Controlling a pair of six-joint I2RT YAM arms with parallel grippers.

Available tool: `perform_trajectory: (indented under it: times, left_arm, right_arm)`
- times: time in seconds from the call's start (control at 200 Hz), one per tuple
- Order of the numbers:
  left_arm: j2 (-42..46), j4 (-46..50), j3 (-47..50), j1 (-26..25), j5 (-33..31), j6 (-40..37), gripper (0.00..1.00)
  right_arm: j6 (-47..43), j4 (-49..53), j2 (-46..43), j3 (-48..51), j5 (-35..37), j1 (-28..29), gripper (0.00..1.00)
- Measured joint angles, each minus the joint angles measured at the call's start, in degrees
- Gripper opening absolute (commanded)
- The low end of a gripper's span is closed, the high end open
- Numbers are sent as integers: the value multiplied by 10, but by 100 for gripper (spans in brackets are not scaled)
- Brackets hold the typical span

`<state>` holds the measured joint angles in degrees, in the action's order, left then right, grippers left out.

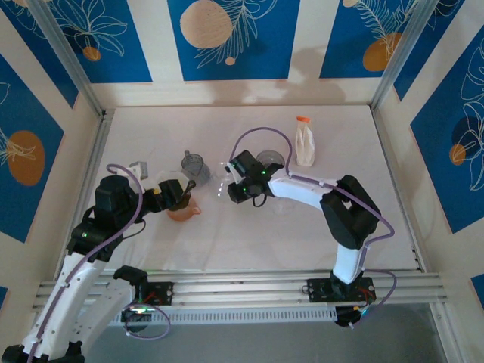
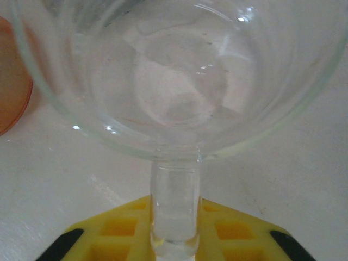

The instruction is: Place the coffee filter in the dripper

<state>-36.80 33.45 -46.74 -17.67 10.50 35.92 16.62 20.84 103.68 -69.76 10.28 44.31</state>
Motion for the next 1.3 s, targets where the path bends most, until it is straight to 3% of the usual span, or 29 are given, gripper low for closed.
perform_trajectory:
  times: [0.255,0.56,0.875,1.161,1.301]
  left_arm:
    - [0,0,5,0,0,0,97]
    - [-3,-2,7,0,0,0,97]
    - [-16,-13,7,1,7,1,97]
    - [-21,-15,7,2,28,1,98]
    - [-21,-16,5,2,35,1,99]
  right_arm:
    - [3,40,-81,64,26,35,13]
    - [38,113,-207,157,93,123,14]
    - [99,136,-236,200,123,175,18]
    - [122,136,-237,200,125,195,46]
    - [128,146,-262,200,136,195,53]
